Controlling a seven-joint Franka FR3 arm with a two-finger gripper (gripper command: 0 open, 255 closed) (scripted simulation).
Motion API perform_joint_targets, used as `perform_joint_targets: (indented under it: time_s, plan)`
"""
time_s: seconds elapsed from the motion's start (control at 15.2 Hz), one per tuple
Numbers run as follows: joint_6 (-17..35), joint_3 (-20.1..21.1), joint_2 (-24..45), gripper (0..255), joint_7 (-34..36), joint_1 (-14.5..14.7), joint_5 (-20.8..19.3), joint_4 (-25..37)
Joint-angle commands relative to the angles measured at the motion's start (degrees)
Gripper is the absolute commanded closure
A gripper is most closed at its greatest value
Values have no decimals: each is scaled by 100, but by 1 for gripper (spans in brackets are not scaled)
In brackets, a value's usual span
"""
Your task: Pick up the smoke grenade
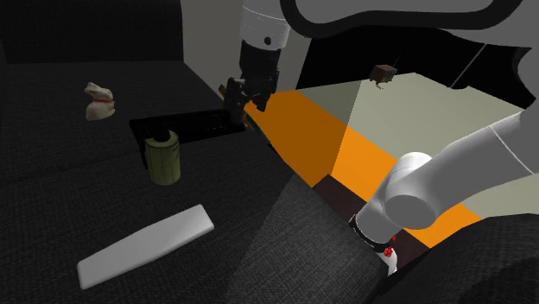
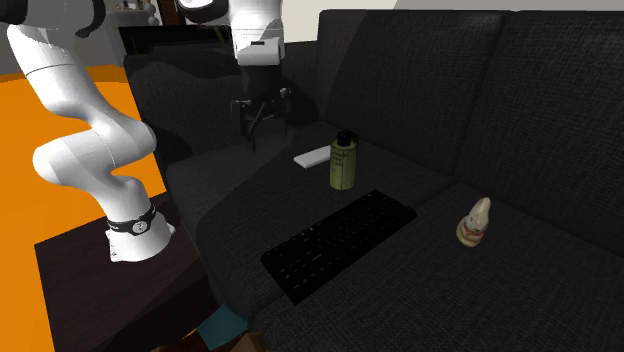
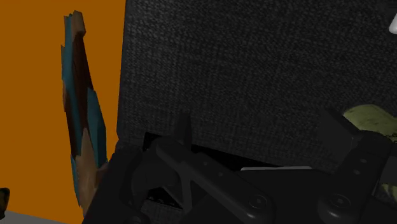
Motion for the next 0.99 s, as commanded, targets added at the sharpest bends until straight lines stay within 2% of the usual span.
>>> perform_joint_targets:
  time_s: [0.0, 0.33, 0.73, 0.92]
  plan:
    - [63, 217, 397, 0, 265, 36, -17, 358]
    - [149, 668, 1313, 0, 871, 150, -206, 1213]
    - [85, 1113, 2583, 0, 1660, 450, -731, 2489]
    - [232, 1115, 2639, 0, 1691, 479, -758, 2395]
